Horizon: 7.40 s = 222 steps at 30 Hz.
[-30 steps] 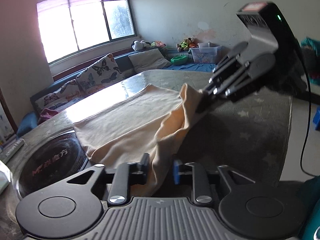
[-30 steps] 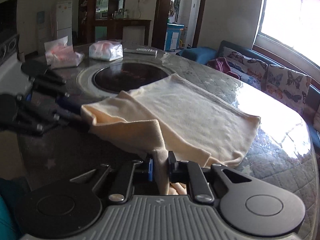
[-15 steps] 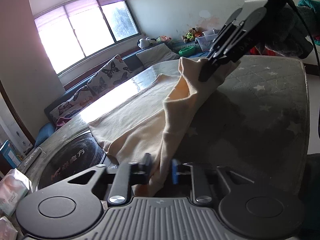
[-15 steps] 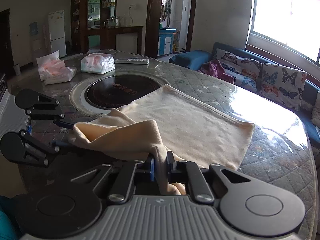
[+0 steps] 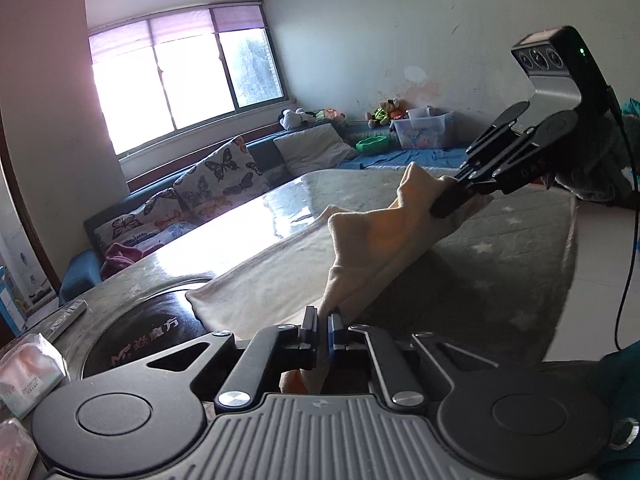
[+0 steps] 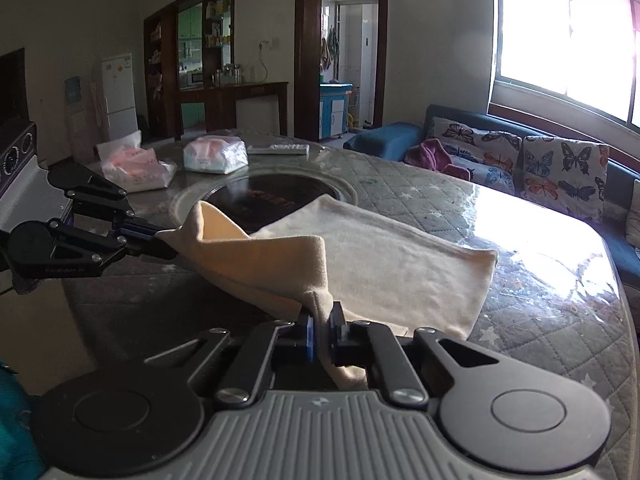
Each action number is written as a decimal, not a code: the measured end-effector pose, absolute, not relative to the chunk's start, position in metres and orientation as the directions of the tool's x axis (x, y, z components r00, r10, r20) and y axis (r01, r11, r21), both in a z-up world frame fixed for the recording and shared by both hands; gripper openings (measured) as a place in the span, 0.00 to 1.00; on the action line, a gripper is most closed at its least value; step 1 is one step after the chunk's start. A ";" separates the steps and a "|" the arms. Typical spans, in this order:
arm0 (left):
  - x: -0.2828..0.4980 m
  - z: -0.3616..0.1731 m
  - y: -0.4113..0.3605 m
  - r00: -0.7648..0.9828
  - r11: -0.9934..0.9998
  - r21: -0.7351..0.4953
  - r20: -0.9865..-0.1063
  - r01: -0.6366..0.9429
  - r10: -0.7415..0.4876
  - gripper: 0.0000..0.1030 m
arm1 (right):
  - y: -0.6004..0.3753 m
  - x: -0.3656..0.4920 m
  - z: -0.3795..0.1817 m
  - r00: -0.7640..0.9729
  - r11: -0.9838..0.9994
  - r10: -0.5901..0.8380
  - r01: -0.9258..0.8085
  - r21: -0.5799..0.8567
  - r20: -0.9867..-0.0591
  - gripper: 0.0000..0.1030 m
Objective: Fold clothes
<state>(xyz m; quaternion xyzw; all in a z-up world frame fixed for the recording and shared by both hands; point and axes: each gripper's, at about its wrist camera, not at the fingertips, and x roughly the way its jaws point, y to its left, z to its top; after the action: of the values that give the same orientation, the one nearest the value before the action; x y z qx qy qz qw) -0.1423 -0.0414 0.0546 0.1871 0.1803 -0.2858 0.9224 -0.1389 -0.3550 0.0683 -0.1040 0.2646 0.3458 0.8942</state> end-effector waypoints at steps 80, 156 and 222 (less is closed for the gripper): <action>-0.206 0.007 -0.051 0.700 0.694 0.246 -0.509 0.676 -0.501 0.30 | -0.343 -0.176 0.047 0.480 0.661 0.583 -0.749 0.040 -0.655 0.11; -0.018 0.016 -0.060 0.621 0.840 -0.115 -0.622 0.530 -0.477 0.20 | -0.345 -0.065 0.018 0.655 0.866 0.390 -0.500 0.017 -0.647 0.29; -0.007 0.016 -0.040 0.742 0.914 -0.023 -0.576 0.406 -0.344 0.40 | -0.294 -0.031 0.023 0.609 0.794 0.441 -0.607 -0.029 -0.659 0.19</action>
<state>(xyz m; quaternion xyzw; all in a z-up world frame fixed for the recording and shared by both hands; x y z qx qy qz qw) -0.0072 -0.0402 0.0158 0.0520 0.2980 -0.2010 0.9317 -0.0308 -0.2942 0.0230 -0.1258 0.3290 0.2951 0.8882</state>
